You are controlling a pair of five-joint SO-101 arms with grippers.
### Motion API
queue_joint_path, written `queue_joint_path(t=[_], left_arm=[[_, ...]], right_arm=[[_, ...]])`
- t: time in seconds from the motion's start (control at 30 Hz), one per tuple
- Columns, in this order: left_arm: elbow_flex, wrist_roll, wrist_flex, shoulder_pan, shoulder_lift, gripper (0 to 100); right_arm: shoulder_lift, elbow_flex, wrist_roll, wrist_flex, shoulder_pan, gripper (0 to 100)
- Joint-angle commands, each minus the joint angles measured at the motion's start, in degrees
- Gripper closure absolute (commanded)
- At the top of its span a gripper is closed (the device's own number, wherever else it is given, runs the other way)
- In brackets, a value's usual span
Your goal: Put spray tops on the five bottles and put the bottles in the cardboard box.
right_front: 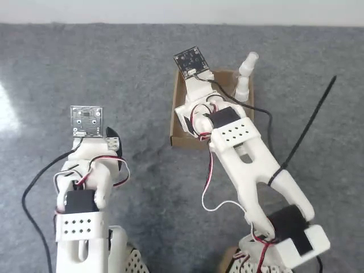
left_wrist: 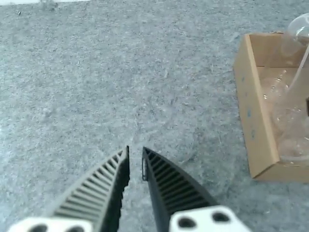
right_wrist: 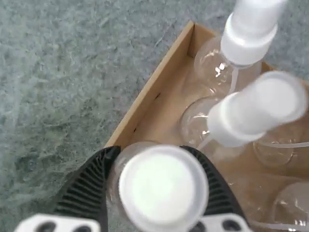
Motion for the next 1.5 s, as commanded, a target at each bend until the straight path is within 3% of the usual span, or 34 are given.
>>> queue_joint_path(t=[0.0,0.2,1.07,1.3,1.47], left_arm=[[-0.04,-0.35,-1.49,0.26,-1.32,96],[-0.04,-0.35,-1.49,0.26,-1.32,96],[-0.04,-0.35,-1.49,0.26,-1.32,96],[-0.04,-0.35,-1.49,0.26,-1.32,96],[-0.04,-0.35,-1.49,0.26,-1.32,96]], right_arm=[[0.13,-3.52,0.18,-2.24,-0.04,99.2],[1.45,-0.09,0.18,-6.90,-0.13,99.2],[1.89,2.20,0.35,-6.29,-3.82,98.6],[1.80,2.20,0.62,-6.29,-3.91,83.0],[1.36,2.02,0.62,-6.29,-3.91,81.3]])
